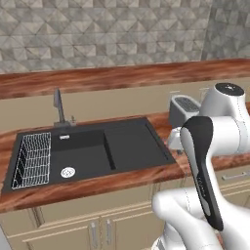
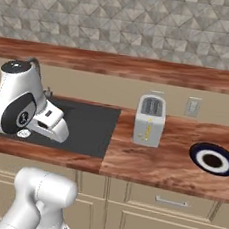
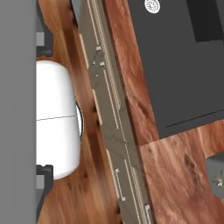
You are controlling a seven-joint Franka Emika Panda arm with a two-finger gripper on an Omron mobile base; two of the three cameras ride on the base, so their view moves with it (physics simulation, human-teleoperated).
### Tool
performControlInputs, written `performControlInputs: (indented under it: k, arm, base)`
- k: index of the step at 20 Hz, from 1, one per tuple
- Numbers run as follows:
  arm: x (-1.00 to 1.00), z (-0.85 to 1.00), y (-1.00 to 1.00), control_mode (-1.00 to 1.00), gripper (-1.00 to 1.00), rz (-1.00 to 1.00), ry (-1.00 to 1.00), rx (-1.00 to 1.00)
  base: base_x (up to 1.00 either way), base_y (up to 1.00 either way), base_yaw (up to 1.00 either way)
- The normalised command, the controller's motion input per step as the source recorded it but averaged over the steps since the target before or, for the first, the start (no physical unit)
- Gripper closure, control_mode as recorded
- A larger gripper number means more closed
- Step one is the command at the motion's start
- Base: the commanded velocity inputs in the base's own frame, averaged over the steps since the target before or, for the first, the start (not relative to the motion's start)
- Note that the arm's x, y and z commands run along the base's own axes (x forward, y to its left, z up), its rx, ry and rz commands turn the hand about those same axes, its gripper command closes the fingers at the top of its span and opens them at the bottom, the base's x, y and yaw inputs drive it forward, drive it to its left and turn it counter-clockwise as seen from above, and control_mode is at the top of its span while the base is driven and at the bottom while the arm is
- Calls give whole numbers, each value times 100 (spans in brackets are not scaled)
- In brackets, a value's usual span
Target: Move the dessert items from the plate to the tray.
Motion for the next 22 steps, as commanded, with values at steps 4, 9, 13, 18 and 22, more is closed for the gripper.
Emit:
performControlInputs:
  k: [4,9,13,18,22]
  arm:
    - [0,0,0,100,-100,0,0,0]
    - [0,0,0,100,-100,0,0,0]
    - [0,0,0,100,-100,0,0,0]
    - [0,0,0,100,-100,0,0,0]
    - [0,0,0,100,-100,0,0,0]
  base:
    - [31,-100,0]
    - [39,-100,0]
    - [48,-100,0]
    - [41,-100,0]
    - [9,-97,1]
